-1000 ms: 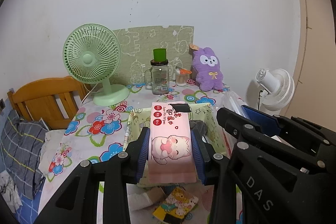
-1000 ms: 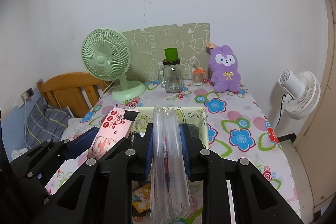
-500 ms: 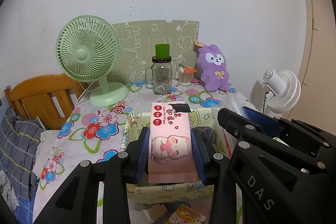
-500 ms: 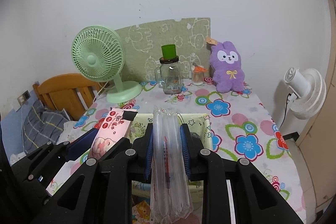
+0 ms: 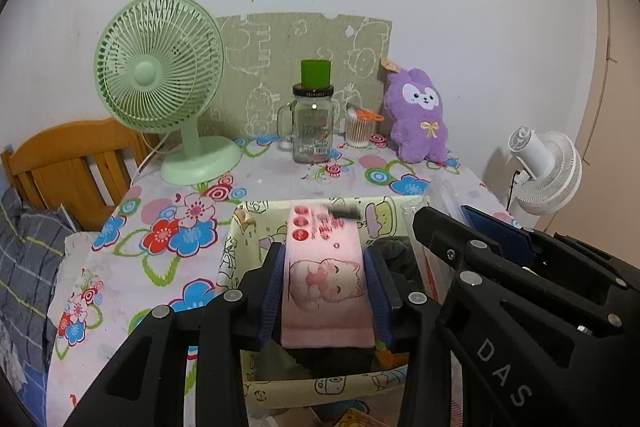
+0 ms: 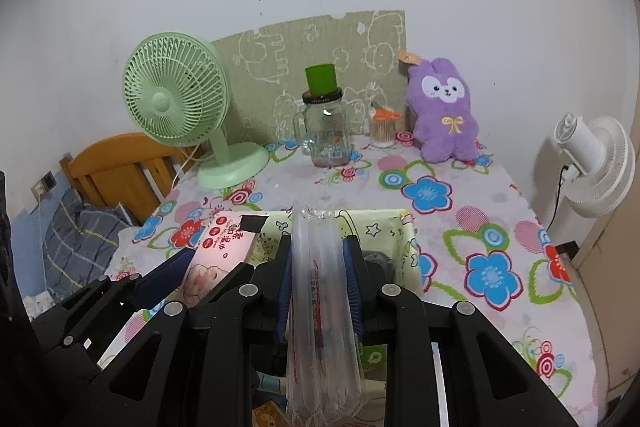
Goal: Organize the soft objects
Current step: 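Open left tool to drop pink pack into box while right tool releases the clear bag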
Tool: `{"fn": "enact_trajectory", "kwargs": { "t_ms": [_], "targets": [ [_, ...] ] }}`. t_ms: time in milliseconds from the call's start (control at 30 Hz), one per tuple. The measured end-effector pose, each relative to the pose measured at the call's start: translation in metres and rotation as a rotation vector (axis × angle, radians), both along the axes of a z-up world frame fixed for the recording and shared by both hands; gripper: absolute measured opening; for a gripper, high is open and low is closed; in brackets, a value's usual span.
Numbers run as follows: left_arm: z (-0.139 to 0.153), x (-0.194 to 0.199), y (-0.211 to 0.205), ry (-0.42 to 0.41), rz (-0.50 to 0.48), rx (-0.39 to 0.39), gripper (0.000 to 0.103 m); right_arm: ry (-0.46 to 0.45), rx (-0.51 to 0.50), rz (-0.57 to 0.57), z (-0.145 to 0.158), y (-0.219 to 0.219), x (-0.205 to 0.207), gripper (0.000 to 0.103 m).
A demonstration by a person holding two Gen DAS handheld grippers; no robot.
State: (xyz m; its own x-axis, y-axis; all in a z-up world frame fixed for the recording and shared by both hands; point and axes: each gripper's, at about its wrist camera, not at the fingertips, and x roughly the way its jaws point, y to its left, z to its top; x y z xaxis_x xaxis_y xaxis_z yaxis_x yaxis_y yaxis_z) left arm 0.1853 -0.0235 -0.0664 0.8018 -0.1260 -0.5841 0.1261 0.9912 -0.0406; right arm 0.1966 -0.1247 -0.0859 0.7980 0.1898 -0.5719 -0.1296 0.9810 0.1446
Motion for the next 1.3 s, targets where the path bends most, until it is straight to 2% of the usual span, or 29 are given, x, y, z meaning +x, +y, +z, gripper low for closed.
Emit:
{"fn": "enact_trajectory", "kwargs": {
  "t_ms": [67,133,233,467,800,900,967,1167,1300],
  "targets": [
    [-0.003,0.003,0.0,0.011,-0.004,0.003,0.044,0.01,0.002,0.003,-0.004,0.001,0.004,0.028],
    [-0.006,0.005,0.001,0.021,-0.007,0.003,0.058,0.017,0.0,0.005,-0.007,0.001,0.007,0.028],
    [-0.008,0.006,0.001,0.028,-0.015,0.001,0.061,0.025,-0.004,0.007,-0.01,0.003,0.011,0.028],
    [-0.012,0.01,0.001,0.047,-0.019,0.006,0.079,0.027,-0.011,0.026,-0.017,0.008,0.021,0.027],
    [-0.022,0.021,0.009,0.08,0.02,0.013,0.08,0.024,-0.034,0.072,-0.026,0.019,0.037,0.028],
    [-0.024,0.022,0.009,0.087,0.02,0.01,0.08,0.025,-0.037,0.079,-0.028,0.02,0.039,0.044],
    [-0.023,0.022,0.01,0.087,0.017,0.003,0.081,0.023,-0.023,0.083,-0.028,0.019,0.038,0.06],
    [-0.018,0.015,0.007,0.067,0.021,0.009,0.085,0.005,-0.001,0.074,-0.023,0.015,0.03,0.077],
    [-0.014,0.012,0.007,0.057,0.034,0.011,0.09,0.011,0.005,0.073,-0.019,0.013,0.025,0.08]
  ]
}}
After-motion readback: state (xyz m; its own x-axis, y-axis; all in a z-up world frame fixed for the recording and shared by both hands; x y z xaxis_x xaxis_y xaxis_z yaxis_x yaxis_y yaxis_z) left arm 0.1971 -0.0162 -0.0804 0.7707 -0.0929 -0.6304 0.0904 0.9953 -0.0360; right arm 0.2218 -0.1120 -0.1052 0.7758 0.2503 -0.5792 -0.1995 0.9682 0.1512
